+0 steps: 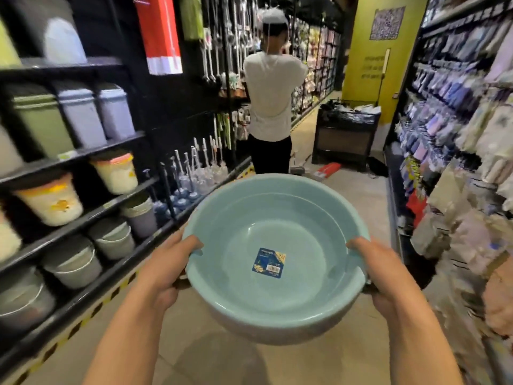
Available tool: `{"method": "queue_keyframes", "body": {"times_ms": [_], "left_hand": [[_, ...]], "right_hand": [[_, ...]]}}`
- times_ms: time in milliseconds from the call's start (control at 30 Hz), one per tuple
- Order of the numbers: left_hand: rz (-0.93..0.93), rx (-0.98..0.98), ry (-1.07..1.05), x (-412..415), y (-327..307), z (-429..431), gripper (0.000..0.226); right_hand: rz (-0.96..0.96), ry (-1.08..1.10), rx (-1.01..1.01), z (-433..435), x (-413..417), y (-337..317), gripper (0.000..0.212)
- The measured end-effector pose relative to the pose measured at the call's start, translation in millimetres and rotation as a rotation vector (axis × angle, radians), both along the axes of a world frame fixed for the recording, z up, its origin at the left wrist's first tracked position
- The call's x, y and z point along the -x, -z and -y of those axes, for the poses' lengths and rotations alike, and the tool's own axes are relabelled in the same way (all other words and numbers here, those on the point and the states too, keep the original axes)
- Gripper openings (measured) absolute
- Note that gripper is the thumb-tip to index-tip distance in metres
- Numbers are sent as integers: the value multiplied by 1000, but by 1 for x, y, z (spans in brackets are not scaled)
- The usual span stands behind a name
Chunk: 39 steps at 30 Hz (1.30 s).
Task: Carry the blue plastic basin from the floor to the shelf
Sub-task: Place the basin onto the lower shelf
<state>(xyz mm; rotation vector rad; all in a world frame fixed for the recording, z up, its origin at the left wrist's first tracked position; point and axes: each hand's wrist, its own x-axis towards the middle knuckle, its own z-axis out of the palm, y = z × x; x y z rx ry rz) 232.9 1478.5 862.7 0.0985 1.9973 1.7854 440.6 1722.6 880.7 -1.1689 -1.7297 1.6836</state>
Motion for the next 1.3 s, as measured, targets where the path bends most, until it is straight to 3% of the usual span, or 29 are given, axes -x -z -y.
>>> {"method": "queue_keyframes", "body": {"times_ms": [300,733,1033,1200,1300], "left_hand": [[-54,-6,-317,-34,-26,217,28],[-86,27,-887,-167,-39,573,22],[-73,45,-1260,-234,-30,737,13],[-62,53,-1366,-230,-23,829,10],[-63,56,-1414,-213,-21,890,20]], "right_hand": [[-82,-385,-11,151,69,-13,18],[-78,-934,43,507,125,-11,18],[-81,-1295,68,713,151,-9,19],[-113,-1434,90,826,188,-2,25],[-130,-1462,131,898,221,4,22]]}}
